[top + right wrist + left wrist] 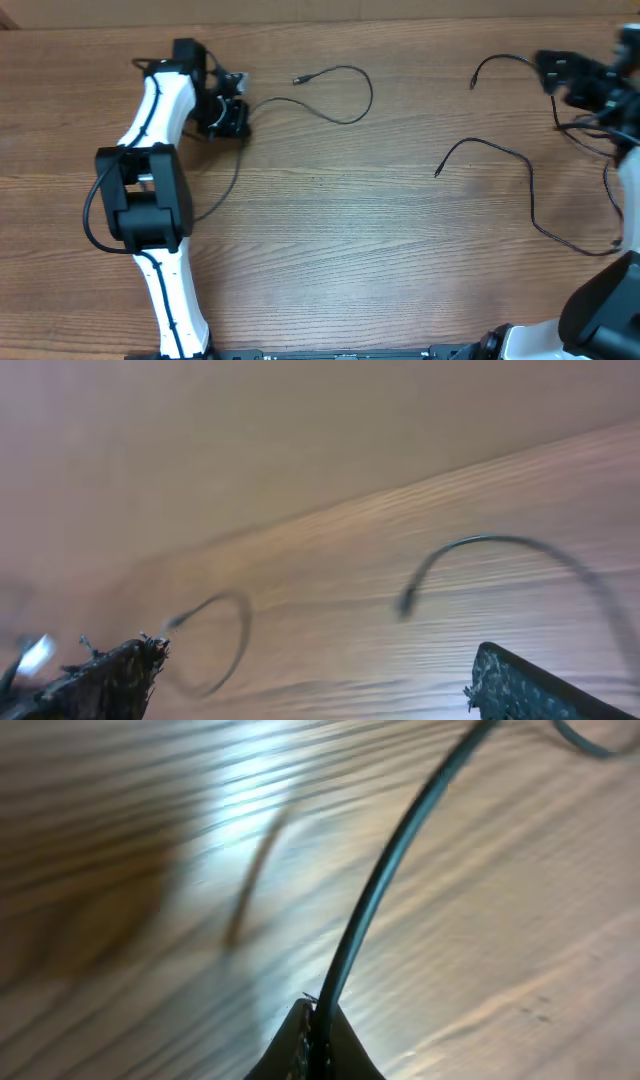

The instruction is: Untangle cables

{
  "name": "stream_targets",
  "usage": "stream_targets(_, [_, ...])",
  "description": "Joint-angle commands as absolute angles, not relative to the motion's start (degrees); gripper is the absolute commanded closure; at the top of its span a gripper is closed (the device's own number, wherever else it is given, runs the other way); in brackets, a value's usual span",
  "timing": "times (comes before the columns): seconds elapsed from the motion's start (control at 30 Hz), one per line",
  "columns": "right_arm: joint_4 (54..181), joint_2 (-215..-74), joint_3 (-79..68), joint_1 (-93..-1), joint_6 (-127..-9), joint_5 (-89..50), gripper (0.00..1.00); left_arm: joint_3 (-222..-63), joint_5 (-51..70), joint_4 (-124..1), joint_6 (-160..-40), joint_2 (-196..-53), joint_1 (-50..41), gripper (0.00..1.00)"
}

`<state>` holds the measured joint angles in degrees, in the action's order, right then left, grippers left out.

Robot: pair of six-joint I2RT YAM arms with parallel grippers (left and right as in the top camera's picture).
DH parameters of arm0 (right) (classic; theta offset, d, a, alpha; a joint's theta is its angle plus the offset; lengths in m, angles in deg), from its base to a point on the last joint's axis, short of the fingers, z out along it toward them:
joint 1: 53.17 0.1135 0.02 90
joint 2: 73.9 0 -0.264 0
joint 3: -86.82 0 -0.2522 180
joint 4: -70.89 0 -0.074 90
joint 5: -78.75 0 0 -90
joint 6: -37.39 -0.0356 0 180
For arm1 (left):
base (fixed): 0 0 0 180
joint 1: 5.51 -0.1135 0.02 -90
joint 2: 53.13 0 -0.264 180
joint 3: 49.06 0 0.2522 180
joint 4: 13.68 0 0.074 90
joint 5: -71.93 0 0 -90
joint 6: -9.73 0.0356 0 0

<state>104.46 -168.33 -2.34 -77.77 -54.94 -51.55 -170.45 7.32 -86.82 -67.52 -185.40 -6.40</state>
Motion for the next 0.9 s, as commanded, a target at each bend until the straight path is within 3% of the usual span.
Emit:
stream_targets(0.0, [105.40, -165.86, -1.33, -71.32, -50.52, -52.27, 0.00, -173.64, 11.64, -88.24, -62.01, -180.88, -3.84, 0.96])
stream_targets(0.17, [105.47, -165.86, -1.31, -61.99, -51.55, -52.29, 0.00, -174.14, 14.09, -89.38, -62.03, -176.59, -1.24, 0.96])
stream_targets(0.37, [105.18, -165.86, -1.33, -52.70, -60.80, -52.84, 0.00, -174.14, 20.69, -88.48, -61.97, -170.36, -0.23, 0.96])
stream_targets(0.6, [108.44, -165.86, -1.33, -41.64, -41.30, -54.56, 0.00, -174.14, 24.17, -93.46, -48.57, -164.75, -0.17, 0.96])
stream_targets(0.87, [111.41, -165.89, -1.33, -33.49, -28.23, -48.09, 0.00, -174.14, 25.02, -108.70, -34.10, -162.93, 0.90, 0.96])
